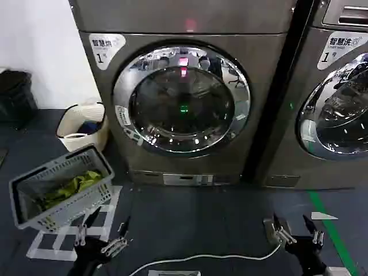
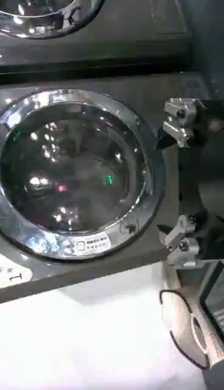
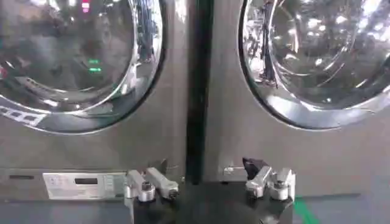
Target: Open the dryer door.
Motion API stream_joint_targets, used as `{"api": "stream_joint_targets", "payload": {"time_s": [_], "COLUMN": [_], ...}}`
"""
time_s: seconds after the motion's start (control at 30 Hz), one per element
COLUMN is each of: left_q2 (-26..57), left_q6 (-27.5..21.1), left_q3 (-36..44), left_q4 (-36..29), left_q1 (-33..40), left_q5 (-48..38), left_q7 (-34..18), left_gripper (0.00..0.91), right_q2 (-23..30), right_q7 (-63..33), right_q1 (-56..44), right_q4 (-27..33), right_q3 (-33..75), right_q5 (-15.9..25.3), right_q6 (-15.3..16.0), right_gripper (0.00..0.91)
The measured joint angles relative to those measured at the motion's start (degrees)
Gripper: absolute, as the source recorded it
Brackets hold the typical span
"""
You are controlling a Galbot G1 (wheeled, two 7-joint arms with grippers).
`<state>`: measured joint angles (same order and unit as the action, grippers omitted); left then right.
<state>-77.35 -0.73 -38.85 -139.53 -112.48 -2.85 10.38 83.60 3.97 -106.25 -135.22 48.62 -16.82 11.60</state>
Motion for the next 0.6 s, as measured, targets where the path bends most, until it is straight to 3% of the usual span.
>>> {"api": "stream_joint_targets", "payload": {"time_s": [0.3,0.6], "left_q2": [0.0,-0.2], "left_q6": [0.2,1.6], "left_q3": [-0.1,0.1], "left_q4": [-0.5,-2.4], "left_q1": [-0.4,-2.1], "left_q5": [0.0,1.3], "left_q7": [0.0,0.6], "left_gripper": [0.907,0.907], "right_q2": [-8.0,-21.2], "right_q7": [1.6,2.6], "right_q1": [8.4,20.6], "right_q4": [3.3,10.1], "right_q3": [-2.7,-8.5], "right_q5": [-5.5,-11.0], "right_q6": [-0.6,-1.4], "right_gripper": [0.907,0.907]}}
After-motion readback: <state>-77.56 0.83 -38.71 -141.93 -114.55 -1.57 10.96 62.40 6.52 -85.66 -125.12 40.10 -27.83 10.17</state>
